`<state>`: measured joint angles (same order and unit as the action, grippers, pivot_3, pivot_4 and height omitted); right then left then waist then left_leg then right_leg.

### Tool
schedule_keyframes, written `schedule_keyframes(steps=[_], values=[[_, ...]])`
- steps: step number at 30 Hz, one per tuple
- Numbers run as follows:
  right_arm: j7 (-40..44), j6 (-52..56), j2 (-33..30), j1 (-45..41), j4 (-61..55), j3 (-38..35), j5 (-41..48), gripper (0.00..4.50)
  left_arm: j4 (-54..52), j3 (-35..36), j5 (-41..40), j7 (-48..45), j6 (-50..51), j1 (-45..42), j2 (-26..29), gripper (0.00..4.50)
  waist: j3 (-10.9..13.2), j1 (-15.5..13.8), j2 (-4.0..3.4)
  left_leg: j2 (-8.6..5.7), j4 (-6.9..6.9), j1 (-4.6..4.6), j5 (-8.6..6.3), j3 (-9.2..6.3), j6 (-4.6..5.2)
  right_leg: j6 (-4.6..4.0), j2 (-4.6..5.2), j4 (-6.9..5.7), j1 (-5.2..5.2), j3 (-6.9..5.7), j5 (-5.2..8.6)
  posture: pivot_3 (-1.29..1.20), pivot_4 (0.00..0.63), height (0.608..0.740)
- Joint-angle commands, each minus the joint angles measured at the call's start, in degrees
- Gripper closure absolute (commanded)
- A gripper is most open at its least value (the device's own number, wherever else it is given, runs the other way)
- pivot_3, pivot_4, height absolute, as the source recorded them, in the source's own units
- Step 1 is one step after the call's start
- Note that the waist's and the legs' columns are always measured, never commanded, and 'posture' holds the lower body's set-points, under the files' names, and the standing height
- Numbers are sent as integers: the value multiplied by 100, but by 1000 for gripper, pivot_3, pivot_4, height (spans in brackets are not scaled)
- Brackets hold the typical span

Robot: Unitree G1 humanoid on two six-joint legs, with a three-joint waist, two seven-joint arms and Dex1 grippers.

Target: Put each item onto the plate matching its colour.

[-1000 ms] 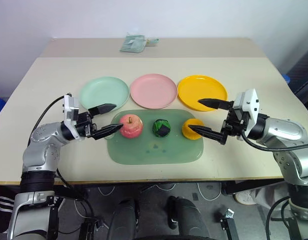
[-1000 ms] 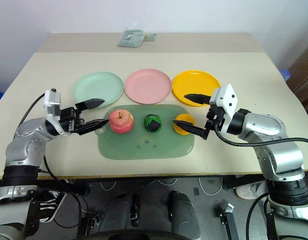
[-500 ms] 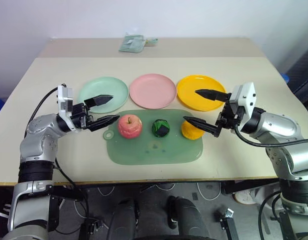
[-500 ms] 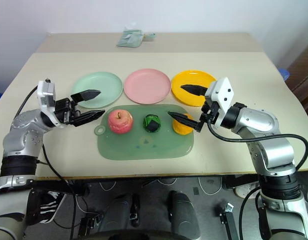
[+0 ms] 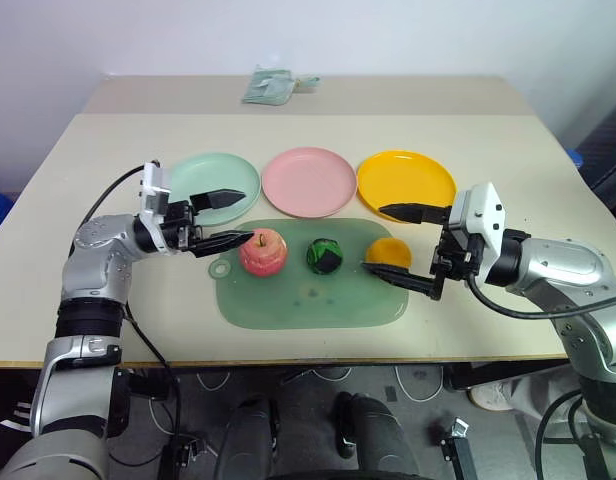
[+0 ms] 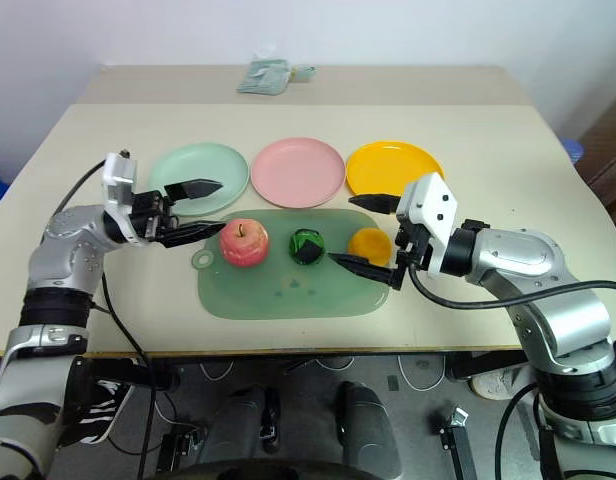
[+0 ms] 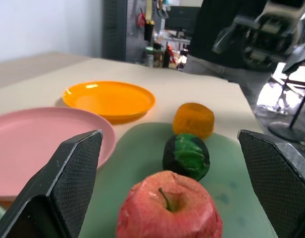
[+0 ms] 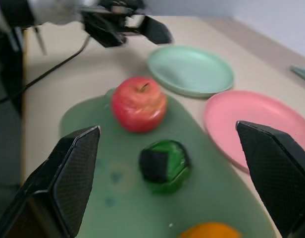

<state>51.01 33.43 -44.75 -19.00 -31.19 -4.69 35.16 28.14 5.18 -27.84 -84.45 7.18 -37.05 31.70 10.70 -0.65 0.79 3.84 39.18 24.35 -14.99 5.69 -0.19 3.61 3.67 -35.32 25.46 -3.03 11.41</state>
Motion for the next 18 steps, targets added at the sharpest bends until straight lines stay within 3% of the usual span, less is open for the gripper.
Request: schedule_keyframes(steps=[1, 13, 18], values=[[48, 74, -124, -214, -261, -75, 183, 36, 138, -107, 280, -20, -383, -191, 5, 0, 0, 4, 0, 0, 0, 0, 0, 0, 0, 0, 0, 0, 1, 0, 0, 0, 150, 740], [107, -44, -89, -368, -118, 79, 66, 36, 941, -472, 984, 82, -1189, -373, -227, 0, 0, -7, 1, 0, 1, 3, 0, -1, 0, 0, 1, 2, 1, 0, 0, 0, 150, 740], [96, -96, -57, -440, -67, 118, 12, 36, 1227, -529, 1040, -8, -1071, -491, -316, 0, 0, -4, 1, 0, 1, 3, 0, -2, 0, 0, 1, 1, 2, -1, 0, 0, 150, 740]])
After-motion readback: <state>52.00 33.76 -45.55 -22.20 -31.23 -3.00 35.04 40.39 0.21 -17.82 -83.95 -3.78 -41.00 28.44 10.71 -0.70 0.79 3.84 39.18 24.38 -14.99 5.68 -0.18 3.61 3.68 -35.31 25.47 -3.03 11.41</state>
